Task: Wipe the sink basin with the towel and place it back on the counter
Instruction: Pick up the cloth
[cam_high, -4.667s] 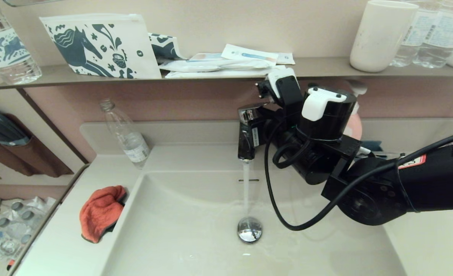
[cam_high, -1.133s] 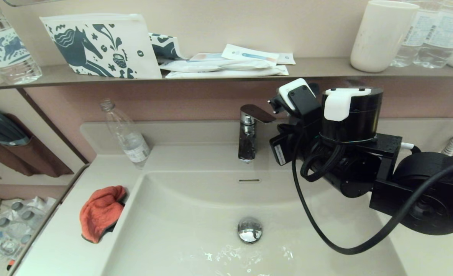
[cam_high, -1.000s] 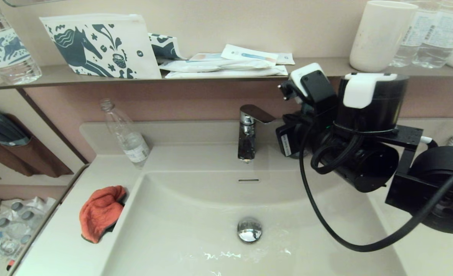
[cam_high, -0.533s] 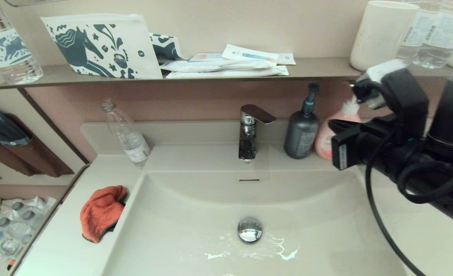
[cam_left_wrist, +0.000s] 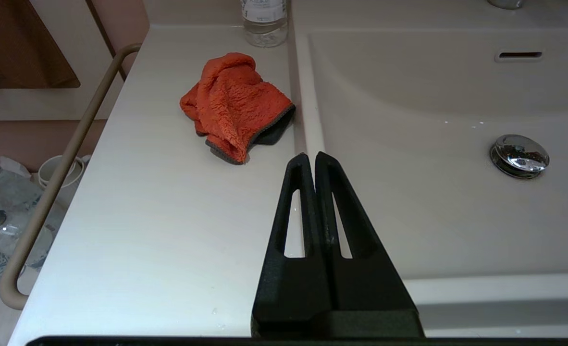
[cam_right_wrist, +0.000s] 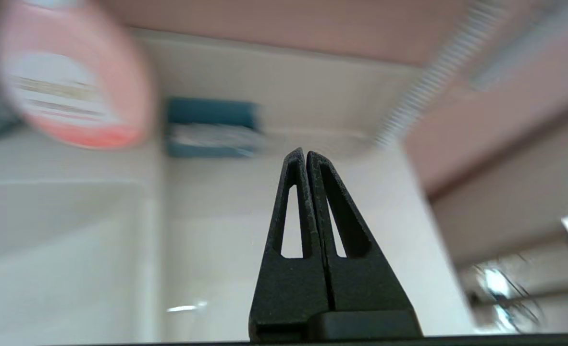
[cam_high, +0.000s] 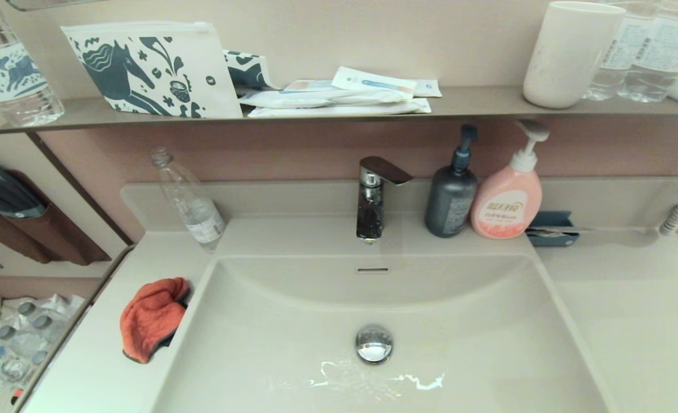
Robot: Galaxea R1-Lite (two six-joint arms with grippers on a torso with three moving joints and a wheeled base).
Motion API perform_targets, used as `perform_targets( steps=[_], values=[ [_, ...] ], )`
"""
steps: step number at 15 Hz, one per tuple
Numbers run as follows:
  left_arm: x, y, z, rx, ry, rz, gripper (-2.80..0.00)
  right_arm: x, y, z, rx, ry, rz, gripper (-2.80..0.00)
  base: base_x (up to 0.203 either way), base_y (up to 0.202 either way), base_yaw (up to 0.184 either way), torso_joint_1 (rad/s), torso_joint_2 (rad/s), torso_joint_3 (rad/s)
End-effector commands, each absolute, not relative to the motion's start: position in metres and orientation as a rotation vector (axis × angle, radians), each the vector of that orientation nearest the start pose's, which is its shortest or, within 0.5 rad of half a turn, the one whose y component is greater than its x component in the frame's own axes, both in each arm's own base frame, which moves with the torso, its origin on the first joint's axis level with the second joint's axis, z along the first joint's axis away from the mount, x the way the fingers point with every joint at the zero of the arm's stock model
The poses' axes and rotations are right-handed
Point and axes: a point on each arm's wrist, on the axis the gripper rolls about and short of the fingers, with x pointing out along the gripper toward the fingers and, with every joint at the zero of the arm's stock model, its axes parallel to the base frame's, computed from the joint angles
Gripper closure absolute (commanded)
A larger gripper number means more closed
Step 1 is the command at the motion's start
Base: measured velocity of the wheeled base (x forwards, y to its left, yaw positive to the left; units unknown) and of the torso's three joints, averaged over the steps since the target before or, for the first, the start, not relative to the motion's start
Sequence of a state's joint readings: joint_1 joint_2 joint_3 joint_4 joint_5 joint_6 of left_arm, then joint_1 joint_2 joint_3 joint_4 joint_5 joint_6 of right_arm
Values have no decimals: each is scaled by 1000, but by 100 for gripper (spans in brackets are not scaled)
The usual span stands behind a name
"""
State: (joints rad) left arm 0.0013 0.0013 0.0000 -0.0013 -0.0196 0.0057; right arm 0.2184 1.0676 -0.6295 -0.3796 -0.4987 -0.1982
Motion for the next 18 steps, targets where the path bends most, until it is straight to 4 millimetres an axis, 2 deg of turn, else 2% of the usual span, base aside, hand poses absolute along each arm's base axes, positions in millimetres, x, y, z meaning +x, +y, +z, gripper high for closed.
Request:
perform_targets(
  steps=[1, 6, 10, 13, 15, 18],
  values=[
    [-23, 0, 76, 6, 0, -18, 0, 93, -2, 248, -188, 25, -406, 0, 0, 0, 0, 0, 0, 0],
    [-23, 0, 76, 6, 0, -18, 0, 30, -10, 210, -129, 32, -458, 0, 0, 0, 0, 0, 0, 0],
    [-23, 0, 76, 6, 0, -18, 0, -8, -10, 188, -114, 29, -468, 0, 0, 0, 0, 0, 0, 0],
    [-23, 0, 76, 6, 0, -18, 0, -28, -11, 178, -85, -41, -505, 0, 0, 0, 0, 0, 0, 0],
    [-23, 0, 76, 6, 0, -18, 0, -34, -11, 171, -74, -74, -485, 0, 0, 0, 0, 0, 0, 0],
    [-23, 0, 76, 6, 0, -18, 0, -43, -7, 152, -60, -138, -317, 0, 0, 0, 0, 0, 0, 0]
  ],
)
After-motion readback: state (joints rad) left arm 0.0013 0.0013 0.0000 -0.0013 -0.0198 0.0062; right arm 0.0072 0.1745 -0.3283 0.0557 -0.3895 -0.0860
